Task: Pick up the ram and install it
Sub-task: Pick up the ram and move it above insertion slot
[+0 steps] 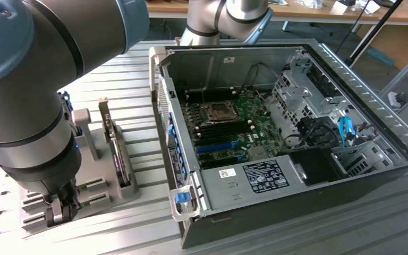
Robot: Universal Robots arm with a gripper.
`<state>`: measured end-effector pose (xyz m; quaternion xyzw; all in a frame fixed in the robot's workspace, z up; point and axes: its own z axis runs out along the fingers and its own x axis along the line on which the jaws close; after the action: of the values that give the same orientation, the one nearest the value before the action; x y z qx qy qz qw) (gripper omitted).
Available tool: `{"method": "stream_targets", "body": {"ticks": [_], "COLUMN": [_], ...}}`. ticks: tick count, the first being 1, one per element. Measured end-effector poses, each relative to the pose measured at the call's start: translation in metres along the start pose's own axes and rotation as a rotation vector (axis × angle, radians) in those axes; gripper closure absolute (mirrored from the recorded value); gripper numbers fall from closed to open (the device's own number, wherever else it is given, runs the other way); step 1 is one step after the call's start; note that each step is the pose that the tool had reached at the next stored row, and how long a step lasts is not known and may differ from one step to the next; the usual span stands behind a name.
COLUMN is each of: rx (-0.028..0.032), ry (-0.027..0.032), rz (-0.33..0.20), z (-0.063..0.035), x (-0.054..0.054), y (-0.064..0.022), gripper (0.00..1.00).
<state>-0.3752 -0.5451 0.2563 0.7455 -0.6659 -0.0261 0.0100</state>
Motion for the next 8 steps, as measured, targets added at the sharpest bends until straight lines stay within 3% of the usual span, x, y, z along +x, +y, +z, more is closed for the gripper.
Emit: {"method": "stream_targets", "body": {"ticks": [8], "rx": [-0.0001], "ry": [0.0002], "rz": [0.0], "z": [0.0146], "x": [-0.004], "y": [-0.0012], "gripper": [0.7]}}
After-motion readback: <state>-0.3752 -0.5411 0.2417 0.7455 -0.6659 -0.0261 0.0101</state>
